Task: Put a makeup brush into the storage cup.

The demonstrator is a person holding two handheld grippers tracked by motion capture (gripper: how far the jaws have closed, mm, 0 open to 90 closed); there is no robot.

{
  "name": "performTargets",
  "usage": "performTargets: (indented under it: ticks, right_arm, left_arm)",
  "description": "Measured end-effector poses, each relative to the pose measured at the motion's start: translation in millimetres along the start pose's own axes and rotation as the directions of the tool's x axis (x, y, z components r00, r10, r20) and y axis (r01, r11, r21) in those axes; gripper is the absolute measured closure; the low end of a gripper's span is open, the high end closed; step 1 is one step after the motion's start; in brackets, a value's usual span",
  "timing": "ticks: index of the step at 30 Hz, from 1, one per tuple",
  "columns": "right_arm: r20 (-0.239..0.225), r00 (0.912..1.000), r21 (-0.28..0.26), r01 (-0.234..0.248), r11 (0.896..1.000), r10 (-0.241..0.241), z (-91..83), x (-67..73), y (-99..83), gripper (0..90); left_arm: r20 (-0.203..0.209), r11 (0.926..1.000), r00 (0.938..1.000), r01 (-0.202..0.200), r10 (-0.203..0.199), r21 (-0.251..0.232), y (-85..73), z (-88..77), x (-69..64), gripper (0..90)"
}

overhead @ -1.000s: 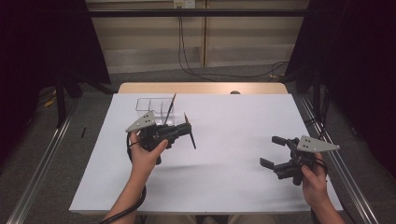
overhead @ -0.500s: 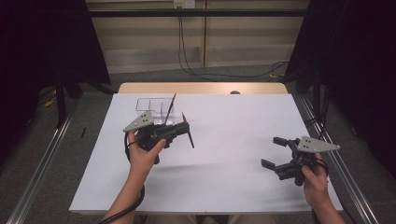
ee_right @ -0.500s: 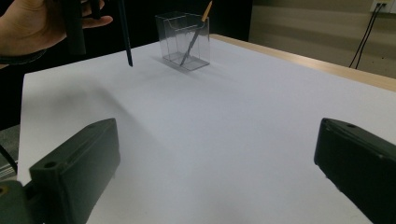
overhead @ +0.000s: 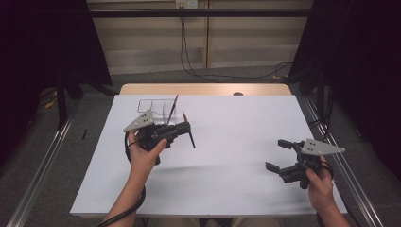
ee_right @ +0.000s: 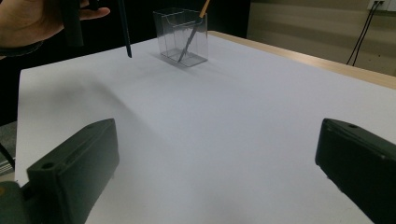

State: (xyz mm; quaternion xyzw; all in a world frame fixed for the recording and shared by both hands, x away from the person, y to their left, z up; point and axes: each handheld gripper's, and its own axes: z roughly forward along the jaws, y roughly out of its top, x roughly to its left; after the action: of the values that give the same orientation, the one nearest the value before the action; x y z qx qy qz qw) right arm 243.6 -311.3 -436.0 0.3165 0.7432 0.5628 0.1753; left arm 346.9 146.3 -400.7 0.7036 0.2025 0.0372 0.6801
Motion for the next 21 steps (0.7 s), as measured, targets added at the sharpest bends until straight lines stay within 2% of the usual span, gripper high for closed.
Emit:
performTargets:
  ticks: [21]
  right_arm:
    - [0.005,1.0,-0.013,-0.001,1.0,0.001,-1.3,-0.2,0.1,0.0]
  left_arm:
    - [-0.06,1.0,0.9982,-0.007,0.007,-0.002,20.9,-8.8,15.4,83.7]
